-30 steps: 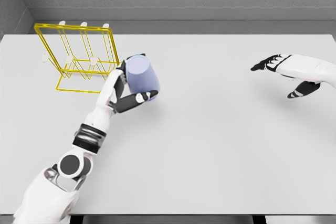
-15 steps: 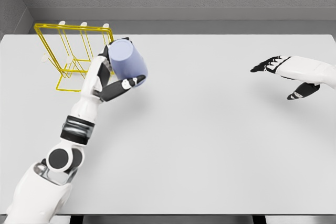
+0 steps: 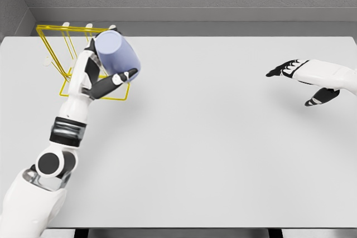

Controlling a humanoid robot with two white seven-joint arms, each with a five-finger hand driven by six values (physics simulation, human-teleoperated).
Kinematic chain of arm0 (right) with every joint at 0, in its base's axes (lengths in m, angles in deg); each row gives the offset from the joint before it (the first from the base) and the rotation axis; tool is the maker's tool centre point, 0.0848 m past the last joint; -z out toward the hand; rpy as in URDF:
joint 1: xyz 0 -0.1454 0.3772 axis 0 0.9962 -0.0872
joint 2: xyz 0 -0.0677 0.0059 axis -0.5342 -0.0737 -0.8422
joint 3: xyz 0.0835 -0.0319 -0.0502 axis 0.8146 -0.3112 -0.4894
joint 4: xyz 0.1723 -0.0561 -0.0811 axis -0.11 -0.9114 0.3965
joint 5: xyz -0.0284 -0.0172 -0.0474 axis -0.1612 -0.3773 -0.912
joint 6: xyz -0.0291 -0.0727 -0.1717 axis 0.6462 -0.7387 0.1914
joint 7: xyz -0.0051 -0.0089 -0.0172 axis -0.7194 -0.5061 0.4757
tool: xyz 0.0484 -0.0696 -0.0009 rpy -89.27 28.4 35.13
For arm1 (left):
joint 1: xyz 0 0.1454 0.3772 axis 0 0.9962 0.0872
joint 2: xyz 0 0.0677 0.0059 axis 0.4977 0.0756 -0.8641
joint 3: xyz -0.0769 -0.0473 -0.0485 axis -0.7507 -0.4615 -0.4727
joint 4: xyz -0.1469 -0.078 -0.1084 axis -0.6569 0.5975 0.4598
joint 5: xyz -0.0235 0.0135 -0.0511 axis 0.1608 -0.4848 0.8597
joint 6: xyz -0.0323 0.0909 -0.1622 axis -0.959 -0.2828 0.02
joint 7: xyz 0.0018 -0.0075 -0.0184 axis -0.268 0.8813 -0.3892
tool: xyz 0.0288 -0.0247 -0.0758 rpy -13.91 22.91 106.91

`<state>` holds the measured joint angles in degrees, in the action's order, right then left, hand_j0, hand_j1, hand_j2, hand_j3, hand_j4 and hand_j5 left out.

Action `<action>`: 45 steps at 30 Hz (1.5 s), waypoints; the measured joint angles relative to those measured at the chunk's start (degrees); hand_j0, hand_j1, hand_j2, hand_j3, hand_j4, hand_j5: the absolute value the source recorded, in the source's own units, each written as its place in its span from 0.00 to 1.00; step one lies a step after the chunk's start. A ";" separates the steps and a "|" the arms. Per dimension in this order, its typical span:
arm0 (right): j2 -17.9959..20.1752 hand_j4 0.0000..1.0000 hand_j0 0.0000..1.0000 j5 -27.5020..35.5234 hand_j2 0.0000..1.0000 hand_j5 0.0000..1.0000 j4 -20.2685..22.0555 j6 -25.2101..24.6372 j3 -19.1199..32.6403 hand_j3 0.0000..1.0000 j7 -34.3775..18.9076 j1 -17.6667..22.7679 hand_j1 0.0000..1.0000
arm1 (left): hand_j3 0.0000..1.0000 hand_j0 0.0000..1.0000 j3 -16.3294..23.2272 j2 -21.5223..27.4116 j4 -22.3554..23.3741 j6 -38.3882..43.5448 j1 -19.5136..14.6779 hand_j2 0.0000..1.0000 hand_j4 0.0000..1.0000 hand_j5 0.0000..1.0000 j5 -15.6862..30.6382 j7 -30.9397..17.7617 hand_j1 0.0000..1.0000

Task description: Place the cup on the cup holder with both arms

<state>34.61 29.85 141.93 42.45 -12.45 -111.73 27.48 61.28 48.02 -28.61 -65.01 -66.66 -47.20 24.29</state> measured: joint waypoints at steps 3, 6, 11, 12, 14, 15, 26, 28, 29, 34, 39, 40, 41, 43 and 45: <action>-0.10 1.00 1.00 -0.02 1.00 1.00 -0.03 0.00 0.00 1.00 0.00 0.00 1.00 | 0.74 0.74 -0.80 0.63 0.00 0.00 0.00 0.74 0.74 0.74 0.61 0.00 0.74; -0.15 1.00 1.00 -0.02 1.00 1.00 -0.04 0.00 0.00 1.00 0.00 0.00 1.00 | 0.74 0.74 -1.14 0.93 0.00 0.04 0.00 0.74 0.74 0.74 1.07 0.00 0.74; -0.17 1.00 1.00 -0.03 1.00 1.00 -0.05 0.00 0.00 1.00 0.00 0.00 1.00 | 0.74 0.74 -1.72 1.53 0.00 0.08 0.00 0.74 0.74 0.74 1.62 0.00 0.74; -0.17 1.00 1.00 -0.03 1.00 1.00 -0.05 0.00 0.00 1.00 0.00 0.00 1.00 | 0.74 0.74 -1.96 1.68 0.00 0.09 0.00 0.74 0.74 0.74 1.80 0.00 0.74; -0.19 1.00 1.00 -0.03 1.00 1.00 -0.05 0.00 0.00 1.00 0.00 0.00 1.00 | 0.74 0.74 -2.28 2.03 0.00 0.13 0.00 0.74 0.74 0.74 2.11 -0.01 0.74; -0.21 1.00 1.00 -0.03 1.00 1.00 -0.05 0.00 0.00 1.00 0.00 0.00 1.00 | 0.74 0.74 -2.37 2.19 0.01 0.14 0.00 0.74 0.74 0.74 2.28 0.00 0.74; -0.46 1.00 1.00 -0.03 1.00 1.00 -0.05 0.00 0.00 1.00 0.00 0.00 1.00 | 0.74 0.74 -2.83 2.80 0.09 0.63 0.00 0.74 0.74 0.74 2.83 -0.12 0.74; -0.51 1.00 1.00 -0.03 1.00 1.00 -0.05 0.00 0.00 1.00 0.00 0.00 1.00 | 0.74 0.74 -2.96 2.82 0.10 0.66 0.00 0.74 0.74 0.74 2.85 -0.15 0.74; -0.54 1.00 1.00 -0.03 1.00 1.00 -0.05 0.00 0.00 1.00 0.00 0.00 1.00 | 0.74 0.74 -3.12 2.83 0.12 0.69 0.00 0.74 0.74 0.74 2.85 -0.16 0.74; -0.60 1.00 1.00 -0.03 1.00 1.00 -0.05 0.00 0.00 1.00 0.00 0.00 1.00 | 0.74 0.74 -3.70 2.84 0.26 0.98 -0.26 0.74 0.74 0.74 2.87 -0.15 0.74; -0.61 1.00 1.00 -0.03 1.00 1.00 -0.05 0.00 0.00 1.00 0.00 0.00 1.00 | 0.74 0.74 -3.82 2.84 0.45 1.12 -0.97 0.74 0.74 0.74 2.88 -0.17 0.74; -0.61 1.00 1.00 -0.03 1.00 1.00 -0.05 0.00 0.00 1.00 0.00 0.00 1.00 | 0.74 0.74 -3.82 2.84 0.50 1.14 -1.05 0.74 0.74 0.74 2.91 -0.17 0.74; -0.61 1.00 1.00 -0.04 1.00 1.00 -0.05 0.00 0.00 1.00 0.00 0.00 1.00 | 0.74 0.74 -3.84 2.84 0.53 1.22 -1.05 0.74 0.74 0.74 2.94 -0.16 0.74; -0.61 1.00 1.00 -0.03 1.00 1.00 -0.05 0.00 0.00 1.00 0.00 0.00 1.00 | 0.74 0.74 -3.86 2.84 0.60 1.41 -1.05 0.74 0.74 0.74 2.99 -0.17 0.74; -0.63 1.00 1.00 -0.03 1.00 1.00 -0.05 0.00 0.00 1.00 0.00 0.00 1.00 | 0.74 0.74 -3.94 2.84 0.62 1.58 -0.97 0.74 0.74 0.74 3.01 -0.18 0.74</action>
<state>33.98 29.81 141.88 42.45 -12.45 -111.73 27.48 57.34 50.86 -28.00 -63.43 -67.62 -44.19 24.12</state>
